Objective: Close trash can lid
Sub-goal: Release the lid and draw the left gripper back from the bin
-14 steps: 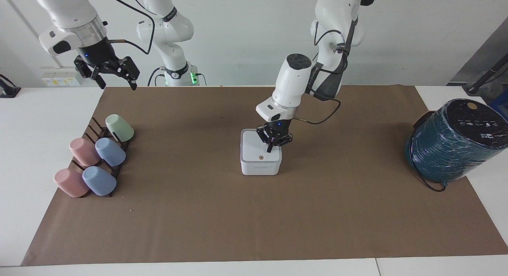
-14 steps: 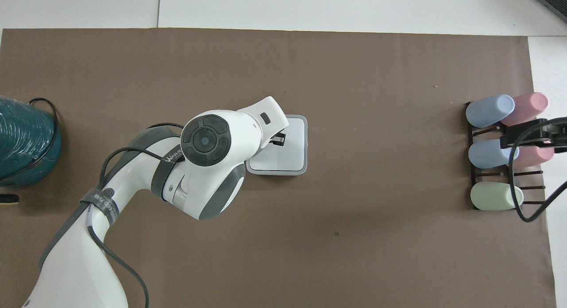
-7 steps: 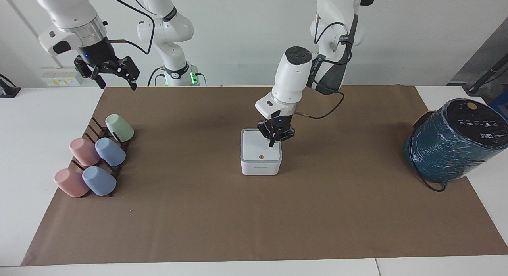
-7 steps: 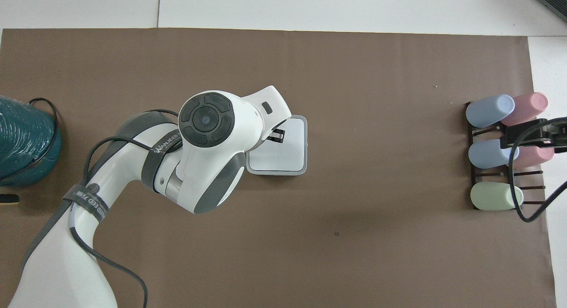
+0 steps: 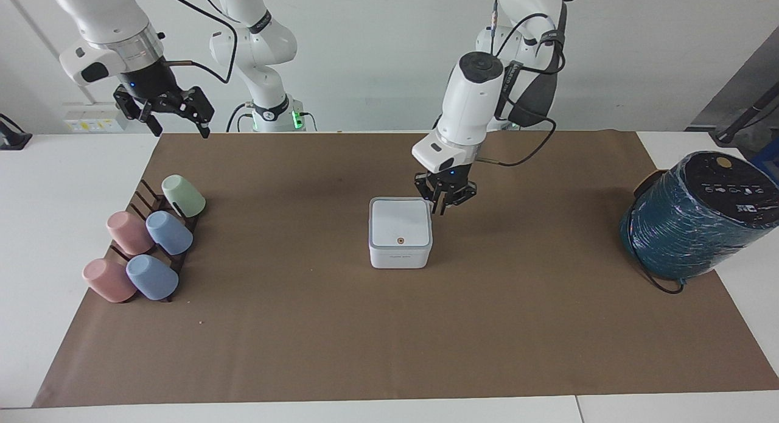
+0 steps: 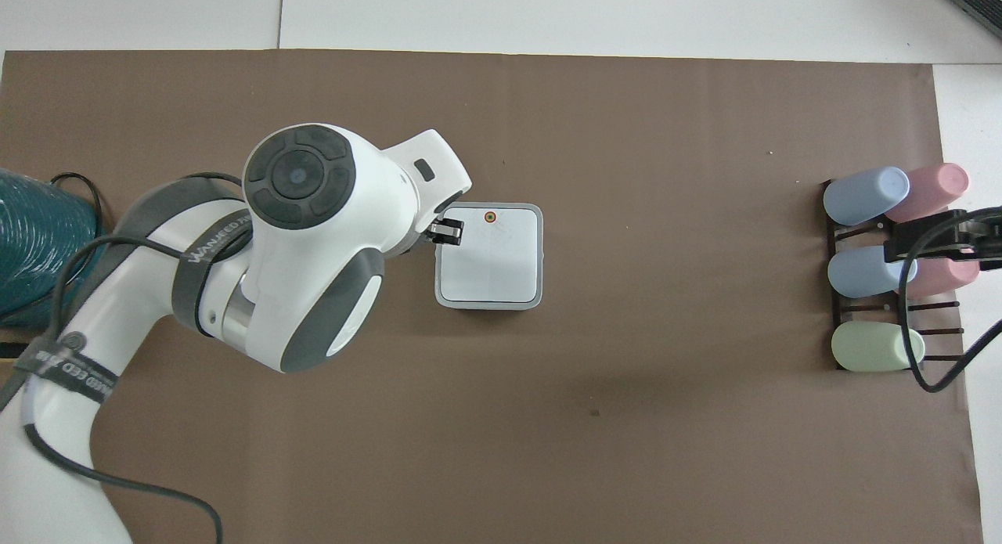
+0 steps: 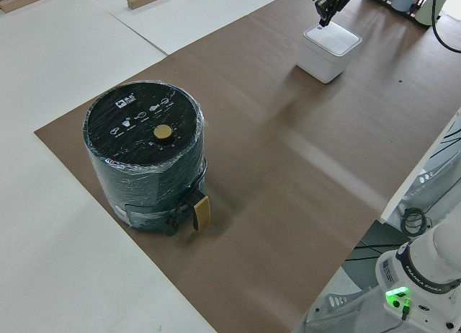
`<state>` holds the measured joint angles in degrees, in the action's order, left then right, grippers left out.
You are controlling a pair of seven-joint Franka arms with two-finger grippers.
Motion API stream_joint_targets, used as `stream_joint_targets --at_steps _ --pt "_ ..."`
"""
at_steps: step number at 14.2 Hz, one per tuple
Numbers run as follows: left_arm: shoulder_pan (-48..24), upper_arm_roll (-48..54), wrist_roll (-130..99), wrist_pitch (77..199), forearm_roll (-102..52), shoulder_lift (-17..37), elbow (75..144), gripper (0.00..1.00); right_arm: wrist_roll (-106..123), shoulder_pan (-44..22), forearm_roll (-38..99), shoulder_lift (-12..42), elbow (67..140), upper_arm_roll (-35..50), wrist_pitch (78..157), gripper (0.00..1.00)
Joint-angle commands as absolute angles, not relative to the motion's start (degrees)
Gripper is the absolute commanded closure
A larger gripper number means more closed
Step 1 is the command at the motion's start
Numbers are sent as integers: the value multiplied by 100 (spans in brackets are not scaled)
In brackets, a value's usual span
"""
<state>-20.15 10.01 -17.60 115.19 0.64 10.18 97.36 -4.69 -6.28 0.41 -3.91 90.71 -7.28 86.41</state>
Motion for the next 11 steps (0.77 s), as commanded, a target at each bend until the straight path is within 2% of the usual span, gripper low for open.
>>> stream_joint_targets --at_steps 1,9,11 --pt "-1522 1046 -1670 10996 193 555 9826 0 -325 -501 167 -457 9123 -650 8578 0" --pt "-406 1020 -545 9915 106 -149 9773 0 -325 -501 167 -457 9123 -650 8578 0" --pt "-360 1002 -554 9739 53 -333 9765 0 -325 -501 167 -457 9123 -650 8578 0"
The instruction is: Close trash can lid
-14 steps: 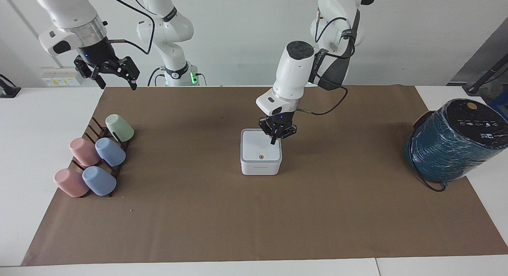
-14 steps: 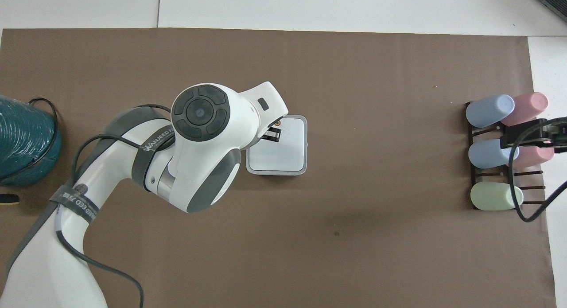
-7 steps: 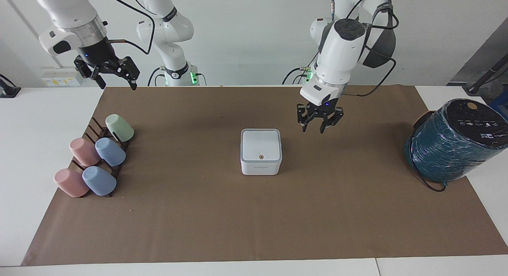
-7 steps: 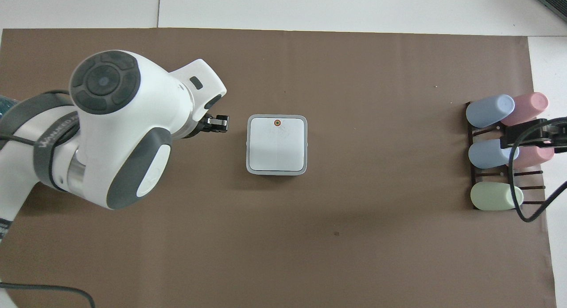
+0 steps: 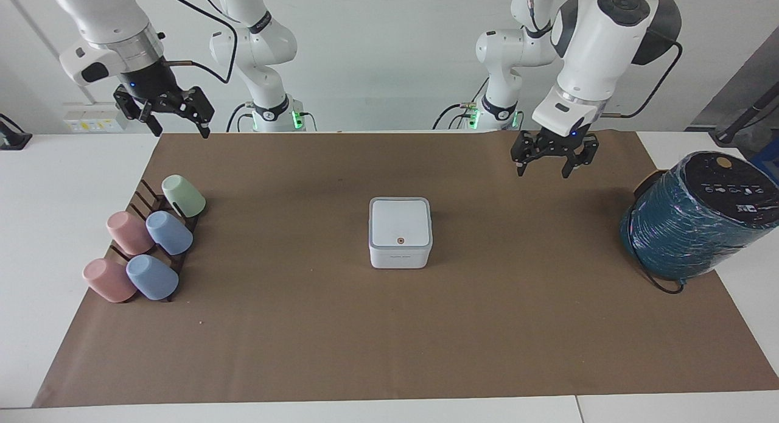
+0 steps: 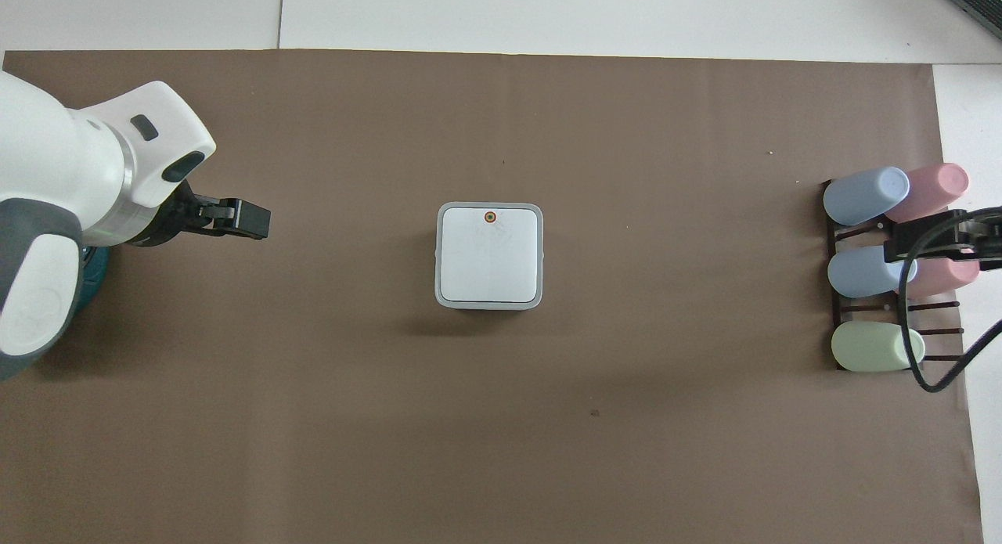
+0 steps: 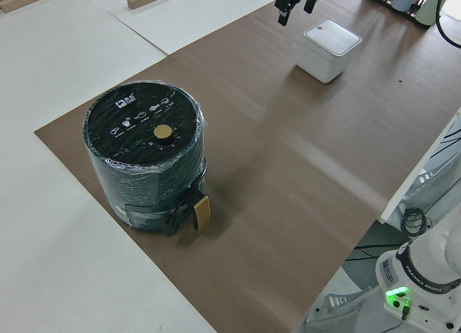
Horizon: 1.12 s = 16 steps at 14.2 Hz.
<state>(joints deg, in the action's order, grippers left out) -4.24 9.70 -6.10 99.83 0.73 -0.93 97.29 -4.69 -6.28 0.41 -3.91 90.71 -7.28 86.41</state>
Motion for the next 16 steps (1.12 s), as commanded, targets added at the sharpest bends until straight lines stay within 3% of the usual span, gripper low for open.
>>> stream_joint_targets --at_steps 1,13,16 --pt "-360 1002 -554 9686 53 -386 9765 0 -325 -501 167 -457 9114 -650 8587 0" --pt "-9 485 -29 9457 -334 -448 9738 0 -308 -510 -308 -483 9114 -624 8534 0" --pt "-9 387 141 9116 -290 -387 9379 0 -308 -510 -299 -492 9123 -624 8534 0"
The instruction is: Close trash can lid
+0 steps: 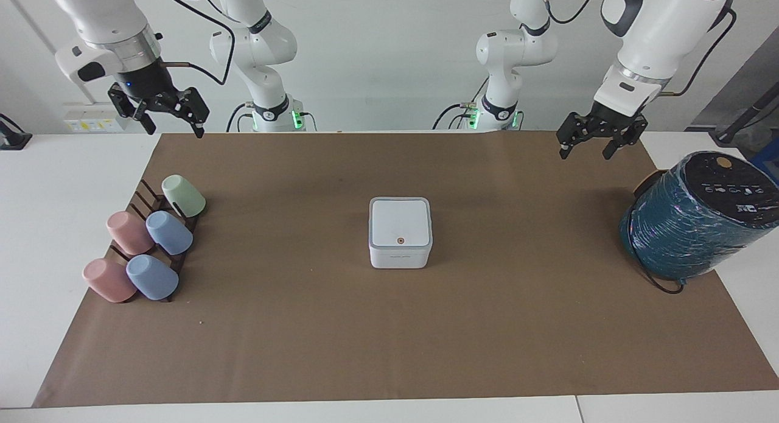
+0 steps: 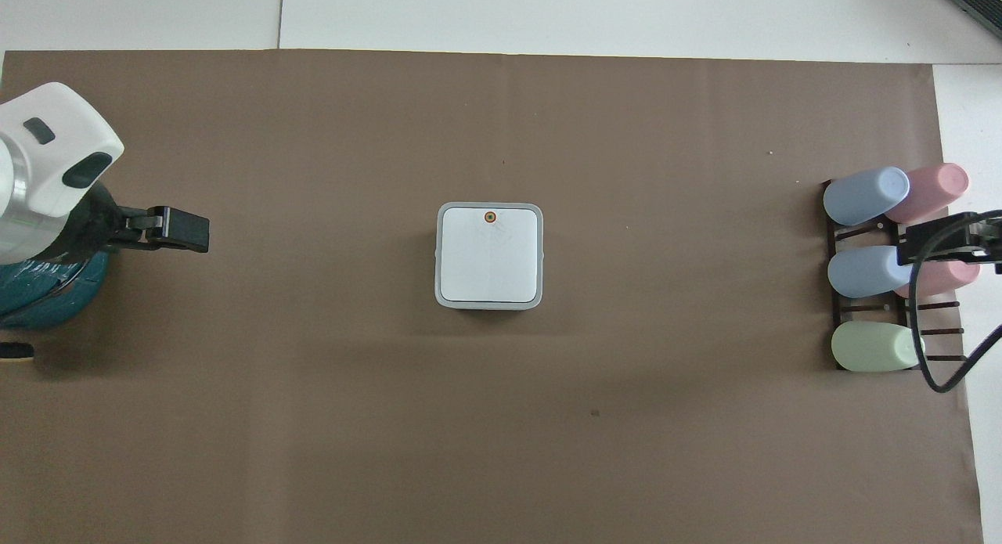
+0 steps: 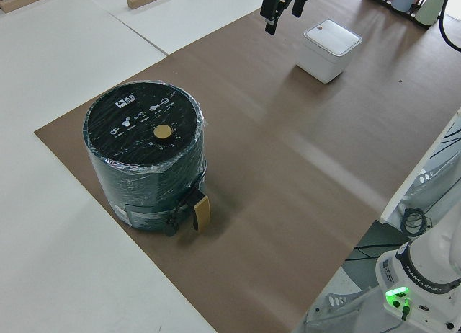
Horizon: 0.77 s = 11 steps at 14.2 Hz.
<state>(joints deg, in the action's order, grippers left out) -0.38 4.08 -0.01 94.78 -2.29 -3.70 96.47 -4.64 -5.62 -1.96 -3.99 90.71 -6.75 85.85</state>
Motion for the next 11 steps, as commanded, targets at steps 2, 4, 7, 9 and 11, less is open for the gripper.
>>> stream_joint_targets --at_steps 2,4,7,9,11 --pt "0 378 141 8974 -246 -360 9194 0 -299 -510 -299 -492 9123 -624 8534 0" --pt "79 369 141 8686 -237 -186 8870 0 -290 -510 -255 -501 9141 -624 8534 0" --pt "79 369 167 8263 -37 139 8255 0 -290 -510 -237 -510 9167 -624 8543 0" --pt "53 360 176 8253 9 176 8209 0 -290 -510 -237 -510 9167 -624 8543 0" --pt "53 369 350 8314 122 202 8183 0 -290 -510 -237 -510 9167 -624 8543 0"
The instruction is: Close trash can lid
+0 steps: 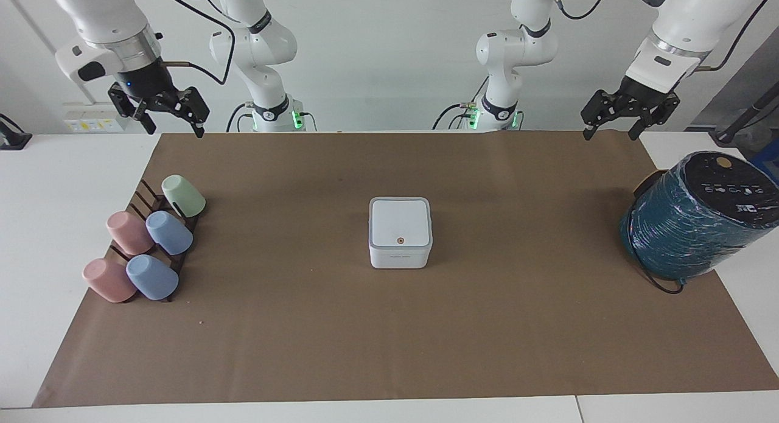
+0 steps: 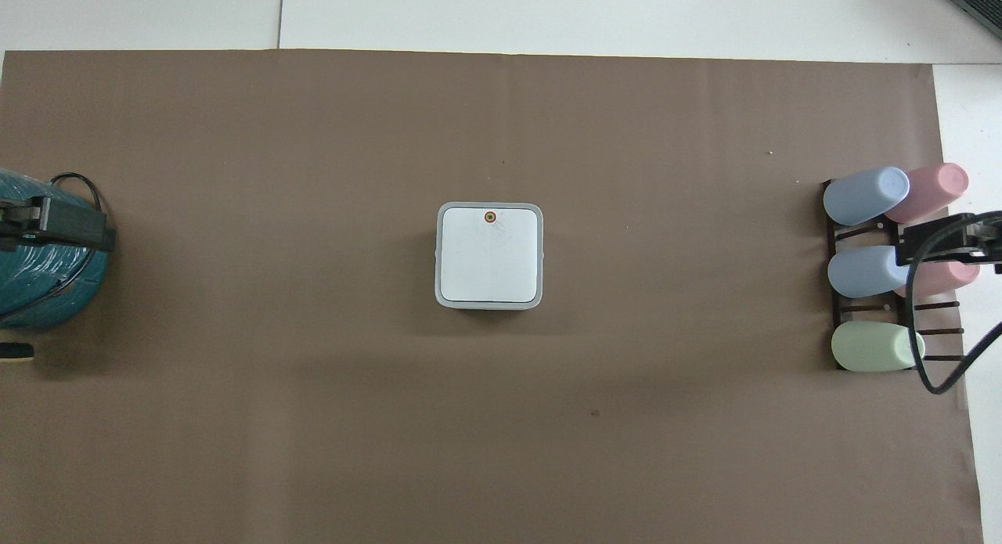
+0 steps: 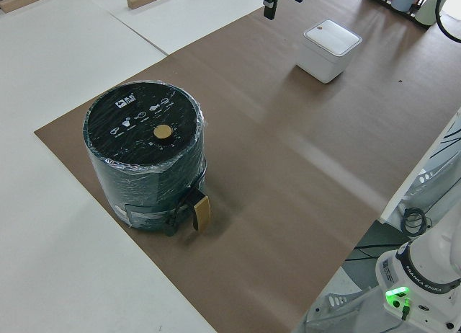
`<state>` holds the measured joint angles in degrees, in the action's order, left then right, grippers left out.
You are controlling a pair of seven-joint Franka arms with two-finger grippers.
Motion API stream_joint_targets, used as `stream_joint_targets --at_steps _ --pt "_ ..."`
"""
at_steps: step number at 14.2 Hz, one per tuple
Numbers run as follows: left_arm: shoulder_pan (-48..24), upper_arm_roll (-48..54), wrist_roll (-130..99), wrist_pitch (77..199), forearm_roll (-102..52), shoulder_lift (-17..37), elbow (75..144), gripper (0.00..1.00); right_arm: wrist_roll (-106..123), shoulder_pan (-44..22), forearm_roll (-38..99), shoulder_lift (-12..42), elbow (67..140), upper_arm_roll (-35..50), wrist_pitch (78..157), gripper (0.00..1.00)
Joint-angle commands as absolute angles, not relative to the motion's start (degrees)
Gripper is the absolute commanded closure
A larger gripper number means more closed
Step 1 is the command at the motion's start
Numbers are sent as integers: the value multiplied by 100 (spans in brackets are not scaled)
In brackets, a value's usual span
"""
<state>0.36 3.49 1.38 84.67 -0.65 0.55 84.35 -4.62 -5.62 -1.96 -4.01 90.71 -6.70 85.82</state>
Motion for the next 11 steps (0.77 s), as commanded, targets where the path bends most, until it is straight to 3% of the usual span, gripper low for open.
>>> stream_joint_targets --at_steps 1,11 --pt "53 360 543 8314 132 193 8183 0 -290 -510 -237 -518 9167 -624 8543 0" --pt "70 316 730 8323 70 -18 8446 0 -299 -519 -237 -571 9255 -624 8587 0"
